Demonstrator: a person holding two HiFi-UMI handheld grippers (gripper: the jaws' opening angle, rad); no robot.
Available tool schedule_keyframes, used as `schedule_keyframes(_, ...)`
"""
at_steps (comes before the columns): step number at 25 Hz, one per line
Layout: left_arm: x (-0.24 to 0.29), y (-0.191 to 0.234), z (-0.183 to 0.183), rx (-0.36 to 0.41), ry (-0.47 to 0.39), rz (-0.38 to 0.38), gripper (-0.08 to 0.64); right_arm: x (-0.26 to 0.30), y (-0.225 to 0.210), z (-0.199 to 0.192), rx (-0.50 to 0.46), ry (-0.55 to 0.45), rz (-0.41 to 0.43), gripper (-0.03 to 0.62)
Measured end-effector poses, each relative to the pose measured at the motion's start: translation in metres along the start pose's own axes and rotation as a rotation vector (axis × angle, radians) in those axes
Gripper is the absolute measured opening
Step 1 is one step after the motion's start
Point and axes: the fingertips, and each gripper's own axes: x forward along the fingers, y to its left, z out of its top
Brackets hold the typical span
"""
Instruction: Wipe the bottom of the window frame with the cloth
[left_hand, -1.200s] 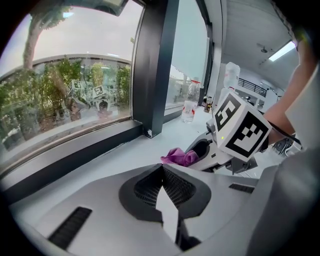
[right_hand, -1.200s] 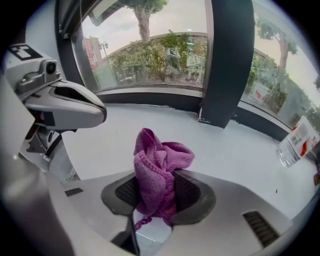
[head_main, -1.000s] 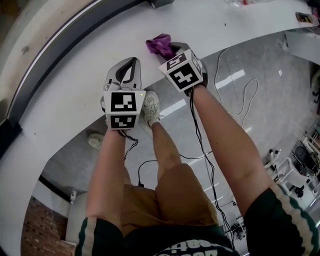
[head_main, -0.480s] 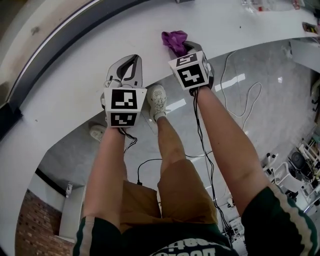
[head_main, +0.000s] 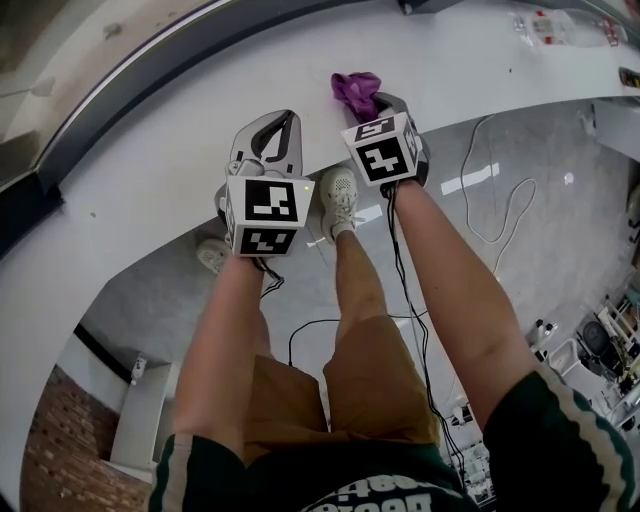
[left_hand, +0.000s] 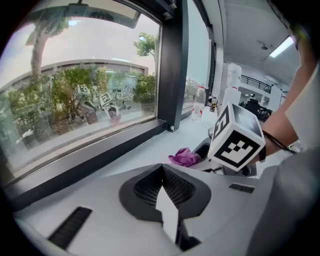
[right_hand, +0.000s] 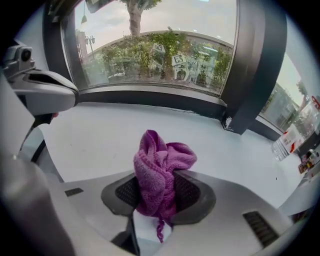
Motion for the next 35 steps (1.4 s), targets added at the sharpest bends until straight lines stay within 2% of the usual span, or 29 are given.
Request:
schedule_keyframes(7,-0.020,0.018,-0.006,0.031,-0.023,0.017,0.009,0.002,0.036,0.011,-0.030,-0.018,-0.005,0.161)
schedule_keyframes(11,-0.029,0.019,-0.013,0.041,-0.037,-0.004,0.009,0.002,0.057,0.016,-0.048,-0.019,0.003,0.161)
schedule_keyframes(19,-0.048,0.035,-0.022,0.035,-0.059,-0.012,0.009,0.004,0.092,0.024,-0.095,-0.012,0.003,0.161)
schedule_keyframes(23,-0.060,0.053,-0.035,0.029,-0.053,0.004,0.009,0.004,0.100,0.026,-0.066,-0.010,-0.018,0.161)
schedule_keyframes(27,-0.070,0.073,-0.051,0.016,-0.039,0.025,0.009,0.006,0.120,0.033,-0.093,-0.011,-0.019,0.161)
schedule_keyframes(35,-0.086,0.094,-0.066,0.005,-0.034,0.033,0.009,0.011,0.161,0.043,-0.112,-0.002,0.015,0.163)
